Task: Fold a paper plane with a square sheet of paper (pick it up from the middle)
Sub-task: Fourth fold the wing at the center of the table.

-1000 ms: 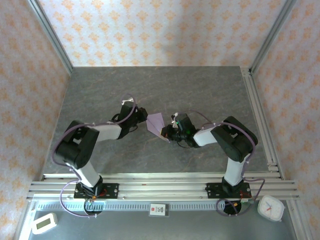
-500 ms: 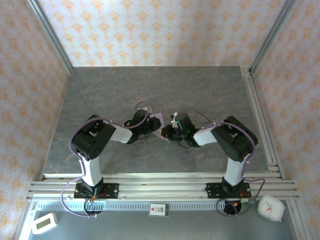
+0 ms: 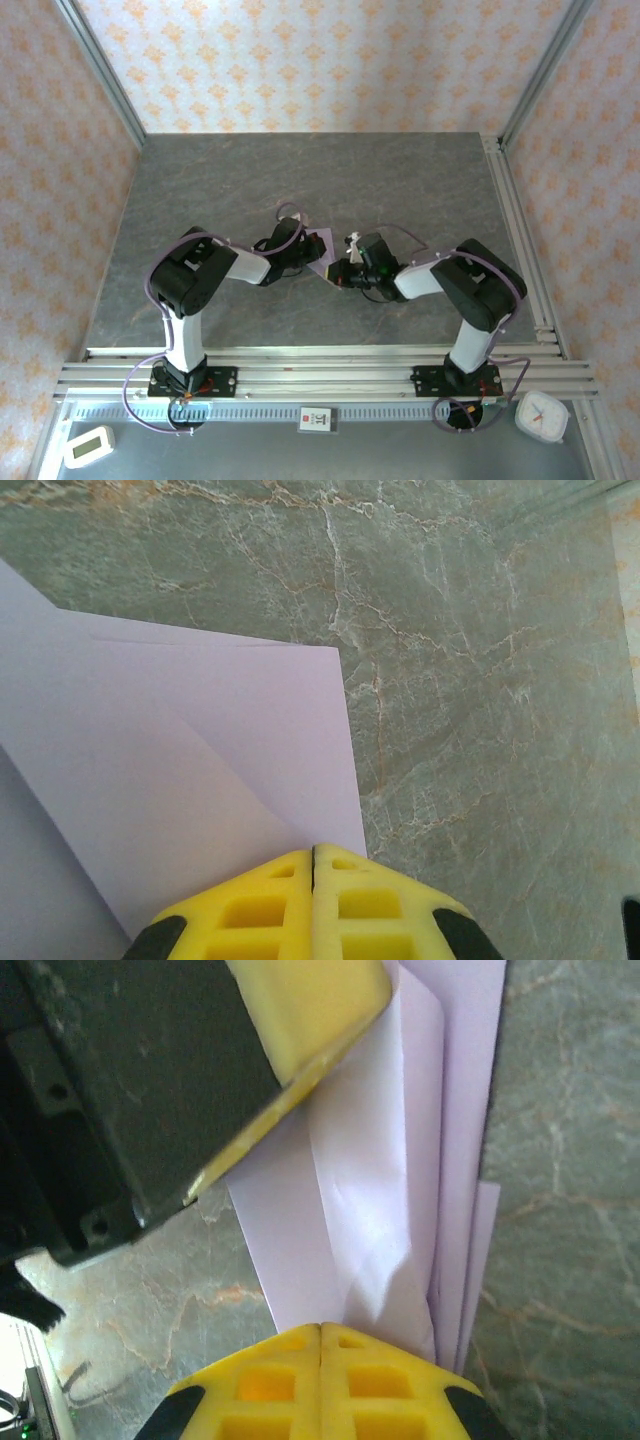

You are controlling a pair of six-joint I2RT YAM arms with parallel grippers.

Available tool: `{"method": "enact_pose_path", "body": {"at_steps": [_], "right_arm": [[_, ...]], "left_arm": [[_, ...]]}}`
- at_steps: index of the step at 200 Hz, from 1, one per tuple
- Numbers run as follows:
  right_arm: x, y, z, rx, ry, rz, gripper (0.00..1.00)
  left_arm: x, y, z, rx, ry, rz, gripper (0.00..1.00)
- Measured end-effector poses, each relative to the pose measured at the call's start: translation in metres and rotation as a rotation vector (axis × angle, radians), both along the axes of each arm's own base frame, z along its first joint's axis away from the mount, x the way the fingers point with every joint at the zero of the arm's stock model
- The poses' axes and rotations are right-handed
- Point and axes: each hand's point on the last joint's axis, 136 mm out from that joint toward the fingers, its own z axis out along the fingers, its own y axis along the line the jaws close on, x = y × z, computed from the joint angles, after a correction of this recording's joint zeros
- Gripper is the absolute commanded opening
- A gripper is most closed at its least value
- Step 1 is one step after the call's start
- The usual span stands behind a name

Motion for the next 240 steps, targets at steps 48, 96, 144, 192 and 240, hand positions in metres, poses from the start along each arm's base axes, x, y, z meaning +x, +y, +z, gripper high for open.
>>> {"method": "enact_pose_path", "body": {"at_steps": [48,96,144,192,240], "right_arm": [[-0.018,-0.005,-0.002,-0.004,0.0,0.013,0.0],[-0.039,-0.019,-0.003,0.02,0.035,-0.01,0.0],[-0.052,-0.032,0.0,0.015,0.11,-0.035,0.0],[-0.04,-0.024,0.015,-0.032,0.171,-0.041,0.0],[0.011,0.019,0.03,0.009,0.133,-0.03,0.0]], "left_arm": [[0.001,0.001,0.0,0.005,-0.003,0.008,0.0],[0.003,0.004,0.0,0.01,-0.007,0.014,0.0],[0.01,0.015,0.0,0.031,-0.032,0.041,0.0],[0.007,0.017,-0.001,0.044,-0.047,0.032,0.0],[0.007,0.017,0.0,0.04,-0.055,0.032,0.0]]}}
